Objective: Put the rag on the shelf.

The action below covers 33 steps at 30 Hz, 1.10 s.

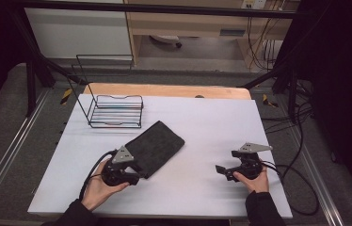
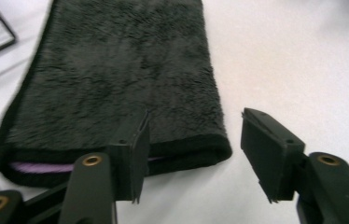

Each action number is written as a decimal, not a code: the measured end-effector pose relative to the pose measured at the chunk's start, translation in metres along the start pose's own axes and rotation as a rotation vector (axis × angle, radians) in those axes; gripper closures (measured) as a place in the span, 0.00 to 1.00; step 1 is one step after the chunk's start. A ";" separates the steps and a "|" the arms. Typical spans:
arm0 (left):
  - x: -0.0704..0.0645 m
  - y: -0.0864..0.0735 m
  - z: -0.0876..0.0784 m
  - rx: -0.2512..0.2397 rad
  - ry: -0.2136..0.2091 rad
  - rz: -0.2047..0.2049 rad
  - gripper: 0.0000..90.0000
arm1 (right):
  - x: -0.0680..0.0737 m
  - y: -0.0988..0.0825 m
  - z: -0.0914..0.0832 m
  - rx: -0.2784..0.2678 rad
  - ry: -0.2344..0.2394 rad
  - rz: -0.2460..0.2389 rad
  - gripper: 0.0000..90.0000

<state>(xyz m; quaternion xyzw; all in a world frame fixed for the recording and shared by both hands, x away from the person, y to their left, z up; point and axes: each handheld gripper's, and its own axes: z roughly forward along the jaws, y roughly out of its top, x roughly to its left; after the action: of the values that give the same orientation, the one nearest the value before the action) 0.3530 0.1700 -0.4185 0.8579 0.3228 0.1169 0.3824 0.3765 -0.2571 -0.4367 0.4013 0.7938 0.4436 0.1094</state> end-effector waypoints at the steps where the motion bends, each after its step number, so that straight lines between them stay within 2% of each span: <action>1: -0.001 0.001 0.002 0.007 -0.004 0.003 0.50 | 0.000 0.000 0.000 0.000 0.001 -0.002 0.01; 7: -0.005 -0.003 0.015 0.062 0.004 0.031 0.58 | 0.000 0.000 0.000 0.000 0.000 0.000 0.01; 15: -0.008 -0.006 0.022 0.076 0.032 0.051 0.66 | 0.000 0.000 0.001 0.002 0.000 0.000 0.01; 25: -0.003 0.003 0.029 0.113 0.023 0.019 0.86 | 0.000 0.000 0.003 0.007 0.001 -0.003 0.01; 27: -0.003 0.003 0.029 0.116 0.019 0.019 0.87 | 0.000 0.000 0.003 0.008 0.002 -0.003 0.01; 33: 0.002 0.004 0.024 0.096 -0.023 -0.031 0.91 | 0.000 0.000 0.002 0.006 0.003 0.000 0.01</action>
<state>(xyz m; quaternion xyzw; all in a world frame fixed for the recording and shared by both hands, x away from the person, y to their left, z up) 0.3671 0.1557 -0.4320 0.8713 0.3369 0.0856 0.3465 0.3775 -0.2558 -0.4377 0.4009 0.7953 0.4419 0.1069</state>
